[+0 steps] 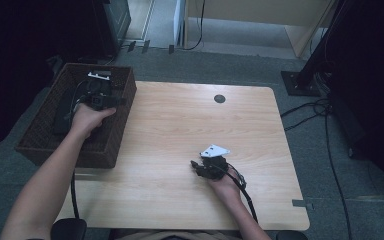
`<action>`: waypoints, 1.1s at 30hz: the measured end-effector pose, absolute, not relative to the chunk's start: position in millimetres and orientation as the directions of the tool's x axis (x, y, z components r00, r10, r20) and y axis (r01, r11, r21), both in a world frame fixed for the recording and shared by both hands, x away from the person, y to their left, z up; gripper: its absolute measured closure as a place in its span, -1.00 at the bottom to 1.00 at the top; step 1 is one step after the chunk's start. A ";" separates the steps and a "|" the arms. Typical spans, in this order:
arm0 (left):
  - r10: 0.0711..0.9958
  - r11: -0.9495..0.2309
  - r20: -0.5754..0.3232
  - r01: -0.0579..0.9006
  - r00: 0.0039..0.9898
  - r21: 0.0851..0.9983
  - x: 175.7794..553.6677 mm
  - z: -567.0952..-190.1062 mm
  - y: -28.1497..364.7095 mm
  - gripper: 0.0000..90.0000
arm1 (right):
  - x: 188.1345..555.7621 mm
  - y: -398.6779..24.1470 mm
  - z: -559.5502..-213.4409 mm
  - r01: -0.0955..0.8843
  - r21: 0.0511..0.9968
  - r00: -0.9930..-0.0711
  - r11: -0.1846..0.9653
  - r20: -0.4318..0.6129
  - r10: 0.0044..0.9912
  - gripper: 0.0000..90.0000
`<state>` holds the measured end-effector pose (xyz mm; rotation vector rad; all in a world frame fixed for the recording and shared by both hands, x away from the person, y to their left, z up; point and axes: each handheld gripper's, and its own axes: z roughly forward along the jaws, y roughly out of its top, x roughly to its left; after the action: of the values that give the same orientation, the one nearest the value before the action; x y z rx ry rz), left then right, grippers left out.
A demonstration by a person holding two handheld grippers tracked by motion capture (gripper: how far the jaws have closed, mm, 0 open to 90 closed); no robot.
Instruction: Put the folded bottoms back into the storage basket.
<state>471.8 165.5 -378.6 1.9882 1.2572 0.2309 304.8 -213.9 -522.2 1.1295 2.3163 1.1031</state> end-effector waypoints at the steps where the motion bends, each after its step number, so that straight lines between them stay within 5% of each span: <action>1: 0.822 -0.238 -0.233 0.686 0.519 0.688 469.1 -373.6 162.1 0.35 | 304.7 -213.9 -522.1 0.517 0.765 -0.628 0.383 0.035 0.778 0.12; 17: 0.619 -0.419 -0.199 0.534 0.760 0.735 406.6 -395.6 59.2 0.18 | 304.2 -213.3 -522.4 0.510 0.764 -0.643 0.396 0.033 0.765 -0.04; 33: 0.554 -0.523 -0.206 0.530 0.806 0.667 370.5 -473.5 28.5 0.04 | 303.0 -214.2 -522.7 0.504 0.760 -0.656 0.409 0.029 0.754 -0.16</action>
<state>370.5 28.5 -473.5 2.2318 0.7947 0.0412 303.0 -214.2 -522.7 1.0901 2.3511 1.1032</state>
